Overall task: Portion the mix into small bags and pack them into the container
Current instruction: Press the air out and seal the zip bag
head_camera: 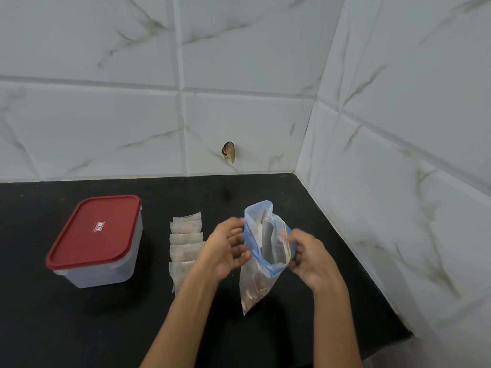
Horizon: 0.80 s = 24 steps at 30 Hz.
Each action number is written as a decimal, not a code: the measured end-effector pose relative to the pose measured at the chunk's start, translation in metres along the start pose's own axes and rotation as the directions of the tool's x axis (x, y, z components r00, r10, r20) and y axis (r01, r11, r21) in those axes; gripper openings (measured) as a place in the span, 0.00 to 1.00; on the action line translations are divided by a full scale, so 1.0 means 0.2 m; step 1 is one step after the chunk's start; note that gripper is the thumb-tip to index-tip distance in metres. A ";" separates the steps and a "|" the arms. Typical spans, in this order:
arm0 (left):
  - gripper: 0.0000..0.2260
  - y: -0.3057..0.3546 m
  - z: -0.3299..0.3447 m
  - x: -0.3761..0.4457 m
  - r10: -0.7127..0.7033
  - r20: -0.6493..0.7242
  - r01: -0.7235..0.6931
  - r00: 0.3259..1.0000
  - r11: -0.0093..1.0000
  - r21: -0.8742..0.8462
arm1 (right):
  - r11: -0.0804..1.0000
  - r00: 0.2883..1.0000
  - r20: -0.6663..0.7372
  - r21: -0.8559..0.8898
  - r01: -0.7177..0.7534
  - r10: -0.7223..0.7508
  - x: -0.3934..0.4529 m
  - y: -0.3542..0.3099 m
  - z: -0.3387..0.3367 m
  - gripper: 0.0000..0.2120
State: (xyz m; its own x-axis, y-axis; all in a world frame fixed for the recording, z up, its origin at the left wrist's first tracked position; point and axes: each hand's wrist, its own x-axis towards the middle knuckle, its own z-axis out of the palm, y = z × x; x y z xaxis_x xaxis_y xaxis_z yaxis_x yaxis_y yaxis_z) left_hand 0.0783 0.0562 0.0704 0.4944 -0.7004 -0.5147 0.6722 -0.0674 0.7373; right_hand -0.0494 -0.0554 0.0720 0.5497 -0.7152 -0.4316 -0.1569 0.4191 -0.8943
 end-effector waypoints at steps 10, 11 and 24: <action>0.12 0.06 -0.03 0.08 -0.092 0.064 0.089 0.994 0.995 0.039 | 0.998 0.988 -0.146 0.023 0.061 -0.057 0.09 -0.02 0.07 0.08; 0.09 0.07 -0.04 0.10 -0.050 0.020 0.048 0.999 0.997 0.064 | 0.991 0.971 -0.204 0.013 0.133 -0.128 0.09 -0.02 0.06 0.06; 0.28 0.15 -0.02 0.10 0.275 -0.086 -0.220 0.958 0.891 0.397 | 0.990 0.997 0.000 -0.116 0.079 -0.079 0.16 -0.11 0.03 0.09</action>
State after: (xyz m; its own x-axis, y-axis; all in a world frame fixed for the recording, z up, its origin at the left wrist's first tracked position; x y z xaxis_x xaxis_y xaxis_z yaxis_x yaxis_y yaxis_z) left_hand 0.1111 0.0429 0.0793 0.7054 -0.6285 -0.3277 0.2715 -0.1876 0.9440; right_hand -0.0231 -0.0829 0.0784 0.5602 -0.7464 -0.3593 -0.2071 0.2938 -0.9332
